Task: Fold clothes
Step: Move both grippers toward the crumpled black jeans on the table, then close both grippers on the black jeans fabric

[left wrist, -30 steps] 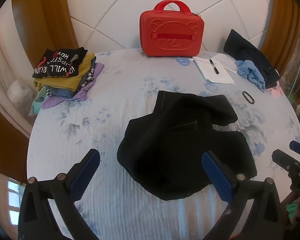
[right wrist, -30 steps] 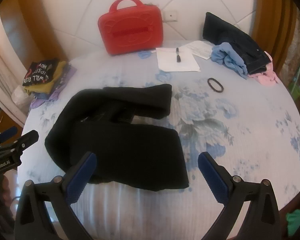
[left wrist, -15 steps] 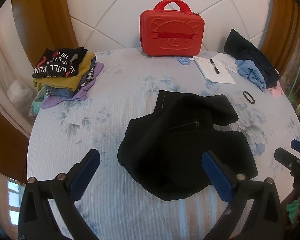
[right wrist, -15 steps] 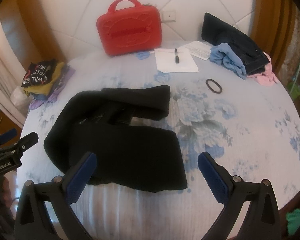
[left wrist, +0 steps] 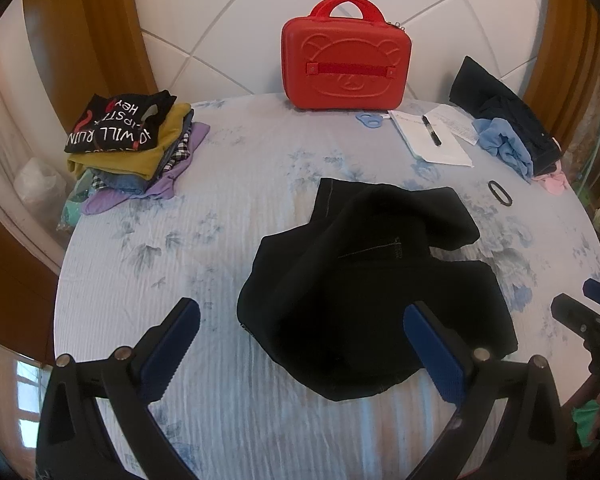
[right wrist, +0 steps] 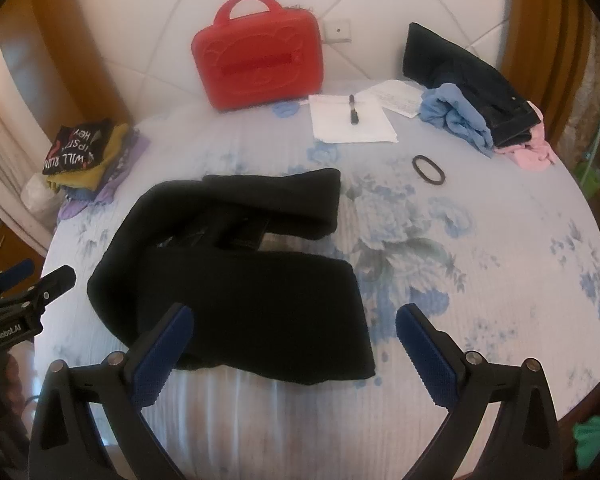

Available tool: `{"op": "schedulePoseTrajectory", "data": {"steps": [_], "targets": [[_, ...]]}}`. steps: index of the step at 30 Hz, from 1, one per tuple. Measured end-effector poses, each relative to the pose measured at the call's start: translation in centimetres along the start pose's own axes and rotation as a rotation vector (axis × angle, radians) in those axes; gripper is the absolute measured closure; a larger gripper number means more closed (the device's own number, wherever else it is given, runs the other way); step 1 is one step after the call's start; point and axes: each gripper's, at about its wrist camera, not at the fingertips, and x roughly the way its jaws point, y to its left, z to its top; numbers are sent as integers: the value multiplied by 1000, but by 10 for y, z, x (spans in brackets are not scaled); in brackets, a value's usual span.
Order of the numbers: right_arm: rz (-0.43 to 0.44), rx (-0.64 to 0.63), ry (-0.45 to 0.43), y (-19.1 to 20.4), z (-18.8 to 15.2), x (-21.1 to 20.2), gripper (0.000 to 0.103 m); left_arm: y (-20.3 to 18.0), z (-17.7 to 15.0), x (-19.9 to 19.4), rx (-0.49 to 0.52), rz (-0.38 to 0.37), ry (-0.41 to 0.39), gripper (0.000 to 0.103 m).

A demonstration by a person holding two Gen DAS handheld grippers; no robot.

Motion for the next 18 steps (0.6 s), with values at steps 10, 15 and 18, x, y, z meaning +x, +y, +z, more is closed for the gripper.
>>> {"op": "schedulePoseTrajectory", "data": {"steps": [10,15,18], "targets": [[4,6,16,-3,5,8,0,7,-2,9,-20,4,23,0],[-5,7,40,-12,17,28,0,15,-7,34,-38,-11,59,0],[5,-3,67,-16,25,48,0,25,-14,58,-72,-22,103,0]]}}
